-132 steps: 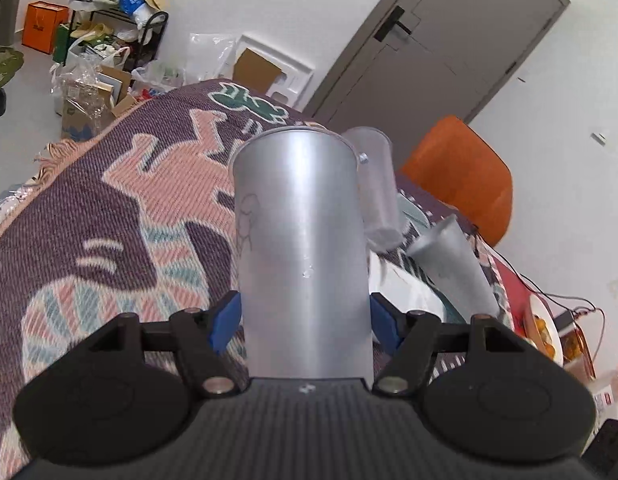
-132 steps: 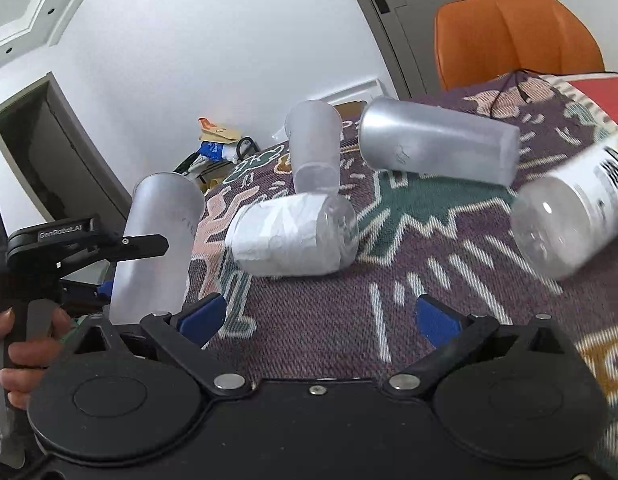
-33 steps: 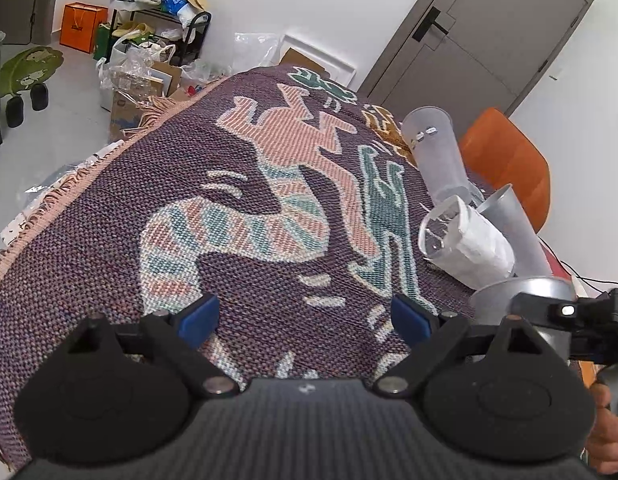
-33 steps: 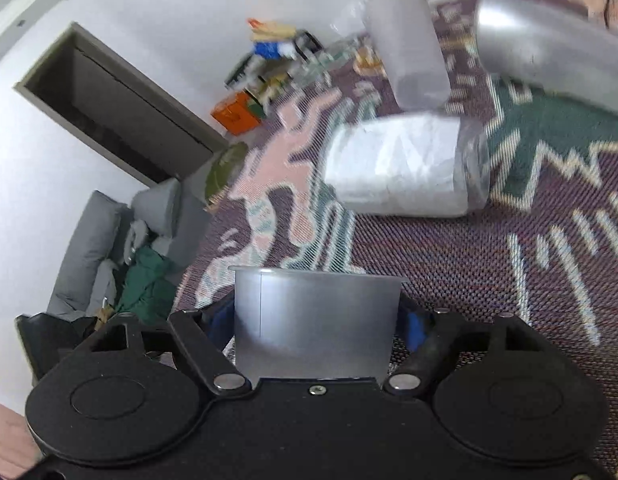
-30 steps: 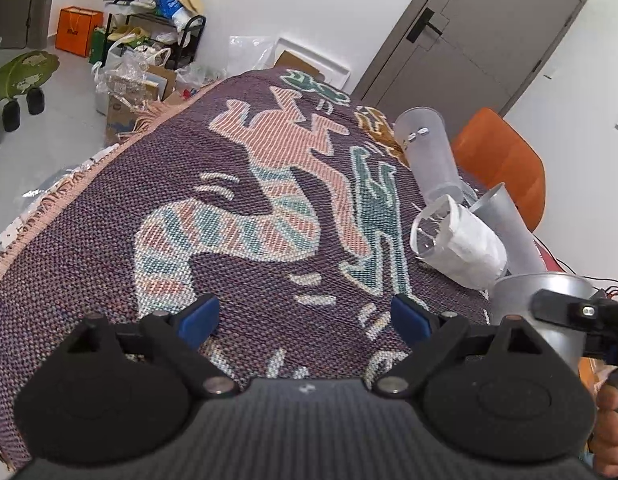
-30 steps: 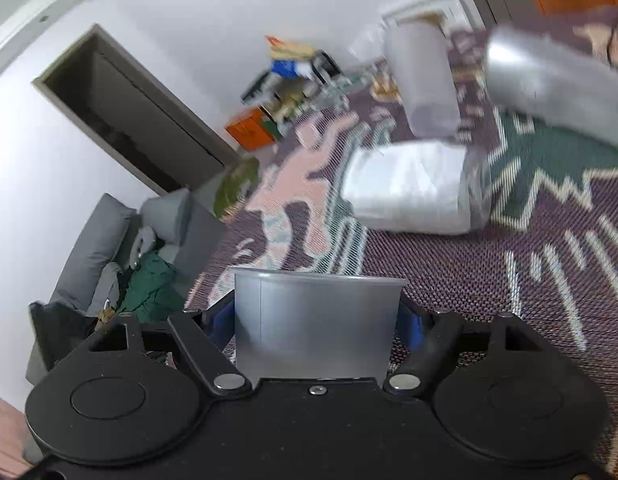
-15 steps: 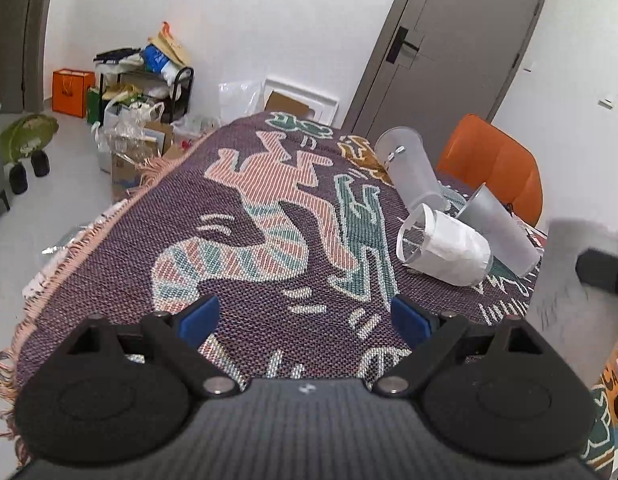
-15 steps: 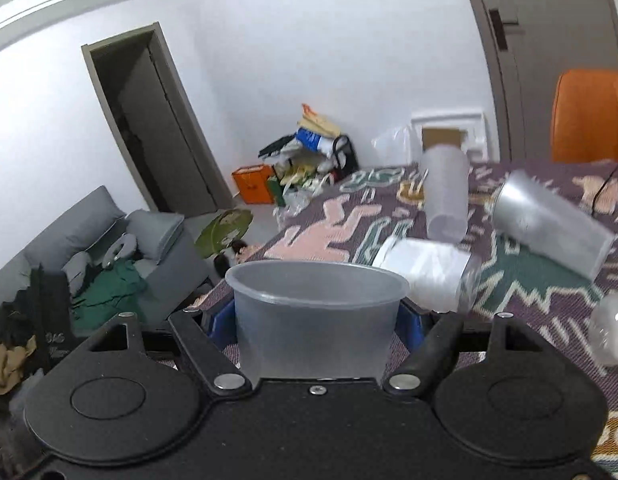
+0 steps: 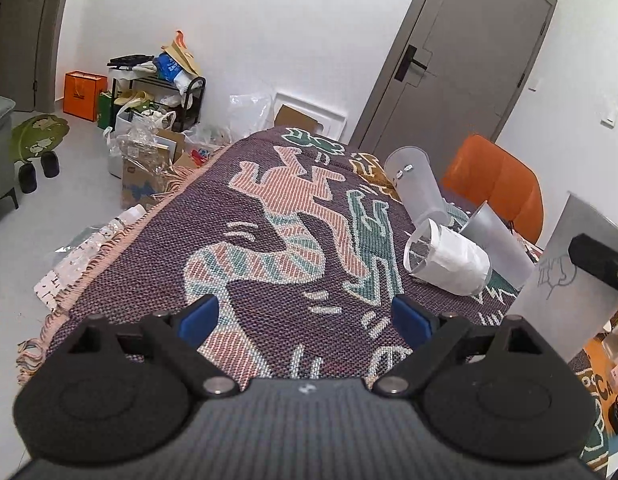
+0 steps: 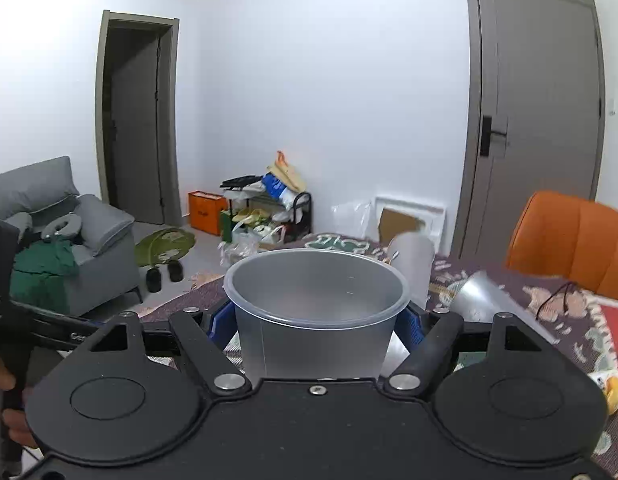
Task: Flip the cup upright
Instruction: 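Rotate the frosted cup upright with the right gripper and lower it to the cloth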
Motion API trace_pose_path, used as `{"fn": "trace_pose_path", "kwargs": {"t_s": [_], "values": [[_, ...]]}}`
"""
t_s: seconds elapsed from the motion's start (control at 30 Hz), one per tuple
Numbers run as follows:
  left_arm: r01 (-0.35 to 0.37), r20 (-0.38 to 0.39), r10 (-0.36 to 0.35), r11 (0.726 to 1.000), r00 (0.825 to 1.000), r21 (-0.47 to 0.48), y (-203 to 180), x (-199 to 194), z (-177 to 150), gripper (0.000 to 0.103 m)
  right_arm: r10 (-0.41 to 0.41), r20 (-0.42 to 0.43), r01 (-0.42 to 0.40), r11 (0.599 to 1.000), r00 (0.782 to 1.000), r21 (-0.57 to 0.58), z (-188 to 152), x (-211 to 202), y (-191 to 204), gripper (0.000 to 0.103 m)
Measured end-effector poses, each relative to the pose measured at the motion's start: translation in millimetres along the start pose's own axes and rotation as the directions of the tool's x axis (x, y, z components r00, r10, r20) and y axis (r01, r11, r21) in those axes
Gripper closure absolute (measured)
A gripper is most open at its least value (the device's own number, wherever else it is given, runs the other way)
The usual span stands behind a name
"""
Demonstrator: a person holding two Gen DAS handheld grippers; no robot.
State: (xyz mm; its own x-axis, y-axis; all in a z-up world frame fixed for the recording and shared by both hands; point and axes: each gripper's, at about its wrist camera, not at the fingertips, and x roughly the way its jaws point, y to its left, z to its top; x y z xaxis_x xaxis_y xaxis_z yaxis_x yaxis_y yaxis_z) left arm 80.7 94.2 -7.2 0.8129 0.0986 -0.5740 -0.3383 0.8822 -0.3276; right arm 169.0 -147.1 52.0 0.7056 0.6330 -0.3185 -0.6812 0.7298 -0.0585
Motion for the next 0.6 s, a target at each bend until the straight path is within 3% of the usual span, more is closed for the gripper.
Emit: {"fn": "trace_pose_path", "kwargs": {"t_s": [0.3,0.47,0.6], "values": [[0.002,0.006,-0.002,1.0,1.0,0.003,7,-6,-2,0.011,0.002,0.026,-0.001,1.0,1.0,-0.014,-6,9,8,0.028],[0.014,-0.008,-0.014,1.0,1.0,0.015,9,-6,-8,0.011,0.0,-0.01,0.0,1.0,1.0,0.009,-18,12,5,0.027],[0.029,-0.012,-0.028,0.999,1.0,0.037,8,-10,-12,0.011,0.007,-0.032,-0.006,1.0,0.999,0.02,-21,7,8,0.019]]}}
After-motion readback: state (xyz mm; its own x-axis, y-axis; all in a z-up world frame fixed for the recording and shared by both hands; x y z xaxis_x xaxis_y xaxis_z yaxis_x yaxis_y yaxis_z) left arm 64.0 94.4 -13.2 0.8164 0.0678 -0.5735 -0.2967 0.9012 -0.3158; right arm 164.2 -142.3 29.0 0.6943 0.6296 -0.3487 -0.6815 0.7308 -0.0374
